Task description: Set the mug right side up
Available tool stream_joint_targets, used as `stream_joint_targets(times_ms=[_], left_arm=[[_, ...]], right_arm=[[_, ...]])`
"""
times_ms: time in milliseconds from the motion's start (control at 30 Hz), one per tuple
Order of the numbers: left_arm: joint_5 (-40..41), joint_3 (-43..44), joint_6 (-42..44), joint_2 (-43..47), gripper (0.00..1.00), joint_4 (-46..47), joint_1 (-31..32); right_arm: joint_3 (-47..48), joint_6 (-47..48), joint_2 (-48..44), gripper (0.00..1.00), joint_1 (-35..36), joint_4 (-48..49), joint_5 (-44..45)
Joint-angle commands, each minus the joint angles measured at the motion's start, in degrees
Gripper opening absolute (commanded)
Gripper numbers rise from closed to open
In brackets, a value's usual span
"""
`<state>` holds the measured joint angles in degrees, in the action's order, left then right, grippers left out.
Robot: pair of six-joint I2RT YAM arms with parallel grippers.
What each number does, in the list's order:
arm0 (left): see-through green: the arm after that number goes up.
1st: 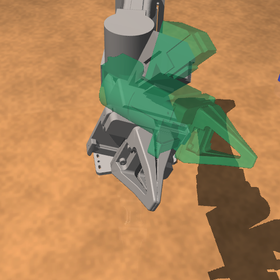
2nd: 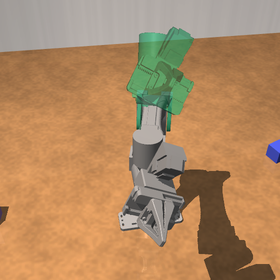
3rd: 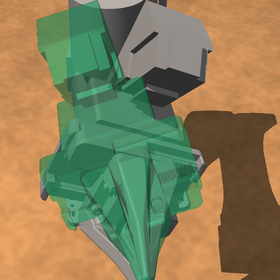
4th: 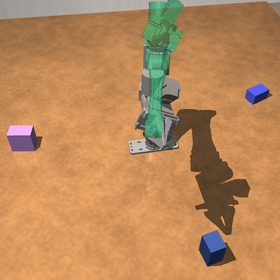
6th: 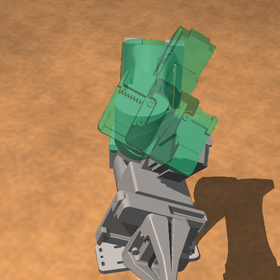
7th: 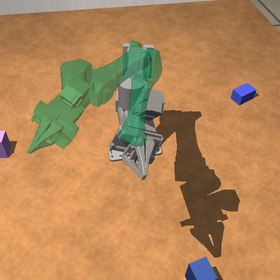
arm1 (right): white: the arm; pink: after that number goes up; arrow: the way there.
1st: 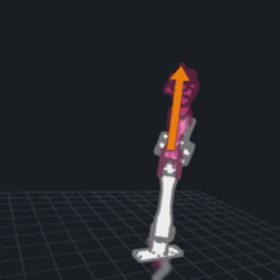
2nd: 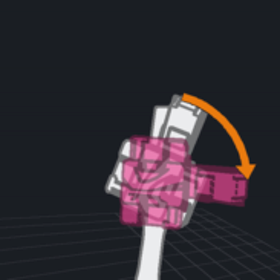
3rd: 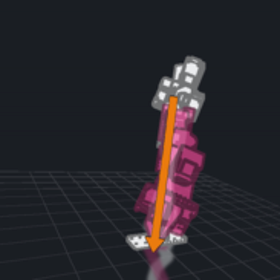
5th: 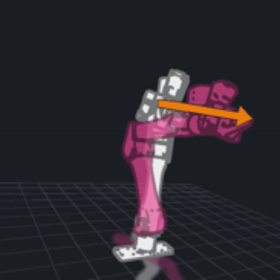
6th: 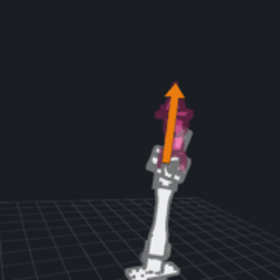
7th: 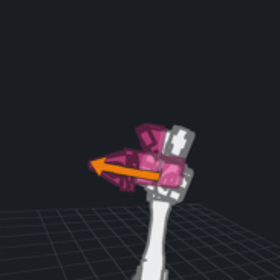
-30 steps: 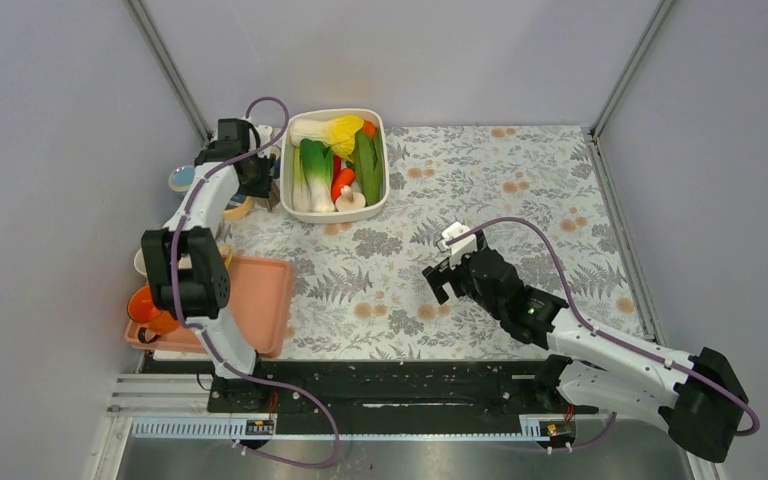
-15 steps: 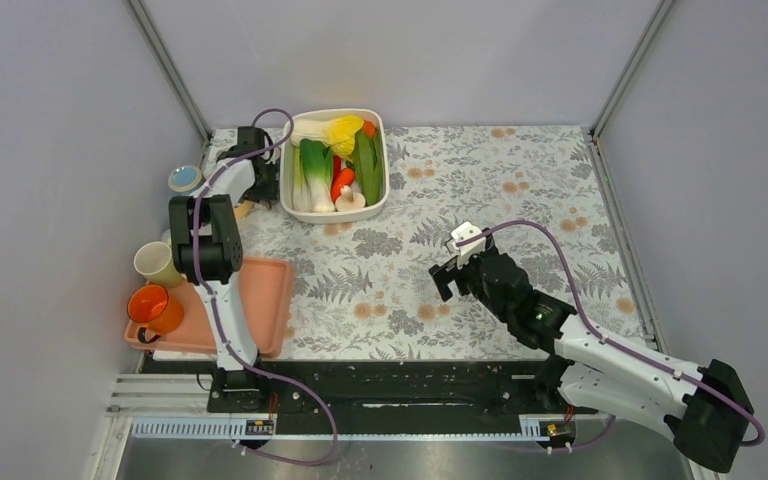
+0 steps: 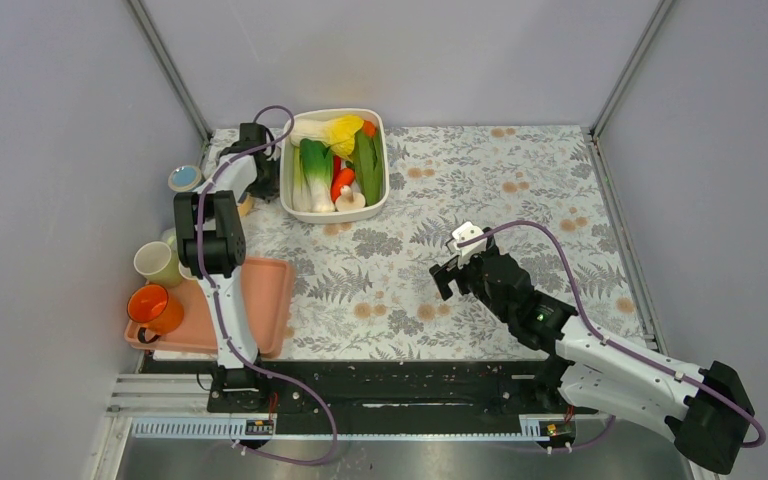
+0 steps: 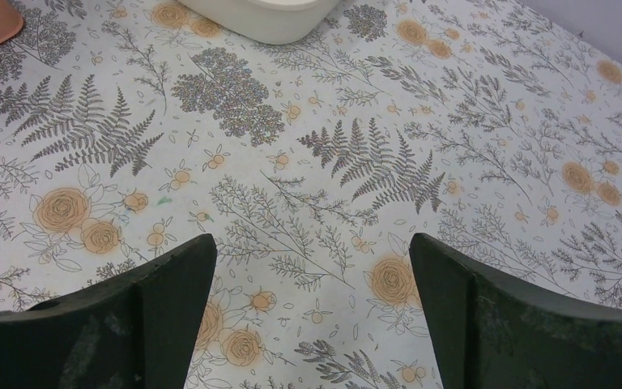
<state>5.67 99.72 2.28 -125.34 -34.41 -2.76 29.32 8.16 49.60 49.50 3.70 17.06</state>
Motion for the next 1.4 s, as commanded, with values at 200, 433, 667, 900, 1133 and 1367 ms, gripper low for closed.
stream_joint_targets(times_ms=[200, 433, 667, 900, 1133, 1367], left_arm=[[-9.0, -3.5, -0.5, 12.0, 0.0, 1.8, -3.2], [-17.3, -9.3, -0.3, 24.5, 0.0, 1.5, -5.4], [-33.1, -13.2, 1.2, 36.7, 0.0, -5.9, -3.3], [-47.5, -14.0, 1.1, 44.7, 0.0, -11.3, 2.3], [-58.1, -12.5, 2.2, 48.5, 0.0, -17.9, 12.8], [-59.5, -13.3, 2.0, 50.5, 0.0, -18.7, 22.0]], right_arm=[[2.2, -0.8, -1.3, 0.99, 0.2, 1.5, -2.7], [5.0, -5.9, -0.6, 0.98, 0.2, 3.0, -9.7], [9.8, -16.7, 3.5, 0.98, 0.3, 6.4, -17.6], [12.8, -29.8, 9.9, 0.98, 0.2, 22.5, -23.0], [14.9, -39.5, 16.6, 0.99, -0.1, 34.5, -24.8], [18.1, -43.5, 19.7, 0.95, -0.9, 37.9, -27.9]])
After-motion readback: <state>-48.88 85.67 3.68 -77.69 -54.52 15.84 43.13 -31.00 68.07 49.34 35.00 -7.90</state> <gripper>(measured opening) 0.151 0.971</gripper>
